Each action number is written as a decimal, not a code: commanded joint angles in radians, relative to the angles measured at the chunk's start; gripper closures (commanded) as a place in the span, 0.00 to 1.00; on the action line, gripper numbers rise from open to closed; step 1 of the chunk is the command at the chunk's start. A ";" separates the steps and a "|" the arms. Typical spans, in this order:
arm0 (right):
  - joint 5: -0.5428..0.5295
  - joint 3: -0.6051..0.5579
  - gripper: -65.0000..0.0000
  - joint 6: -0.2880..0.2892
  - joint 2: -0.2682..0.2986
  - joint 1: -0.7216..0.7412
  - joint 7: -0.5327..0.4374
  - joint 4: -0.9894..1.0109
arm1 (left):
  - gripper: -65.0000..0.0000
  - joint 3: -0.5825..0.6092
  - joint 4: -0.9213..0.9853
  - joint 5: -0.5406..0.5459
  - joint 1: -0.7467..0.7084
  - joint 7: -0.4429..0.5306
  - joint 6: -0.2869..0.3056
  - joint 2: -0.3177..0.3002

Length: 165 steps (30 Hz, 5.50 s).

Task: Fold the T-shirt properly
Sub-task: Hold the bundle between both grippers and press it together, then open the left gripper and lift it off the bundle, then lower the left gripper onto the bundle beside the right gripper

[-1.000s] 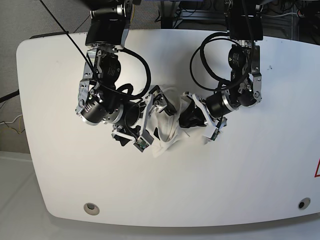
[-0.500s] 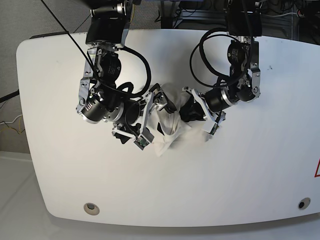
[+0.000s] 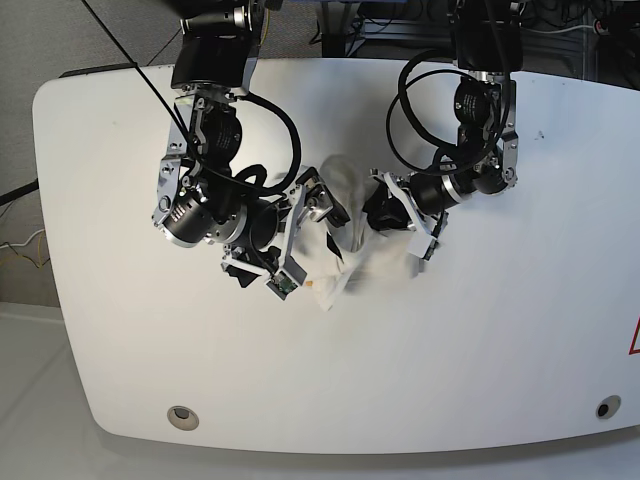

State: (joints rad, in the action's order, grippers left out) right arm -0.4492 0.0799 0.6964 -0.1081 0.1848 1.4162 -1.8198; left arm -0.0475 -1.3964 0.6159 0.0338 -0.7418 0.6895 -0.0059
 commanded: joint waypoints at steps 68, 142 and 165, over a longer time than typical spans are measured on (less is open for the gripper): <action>-0.015 -0.001 0.04 0.002 -0.002 0.046 -0.022 0.059 | 0.39 -0.242 -0.186 0.031 0.117 -0.111 0.009 -0.033; -0.016 0.295 0.95 0.002 0.186 0.083 -0.030 0.036 | 0.98 0.200 -0.295 0.025 -0.013 -0.029 -0.083 0.027; -0.023 0.295 0.95 0.002 0.186 0.063 -0.028 0.036 | 0.98 0.142 -0.295 0.028 -0.042 -0.002 -0.080 -0.185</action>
State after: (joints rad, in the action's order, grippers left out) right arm -0.4530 0.3733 0.6968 0.0692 0.2245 1.4071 -1.7679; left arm 0.1093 -1.6745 0.6220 -0.0246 -0.7750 0.6037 -0.1745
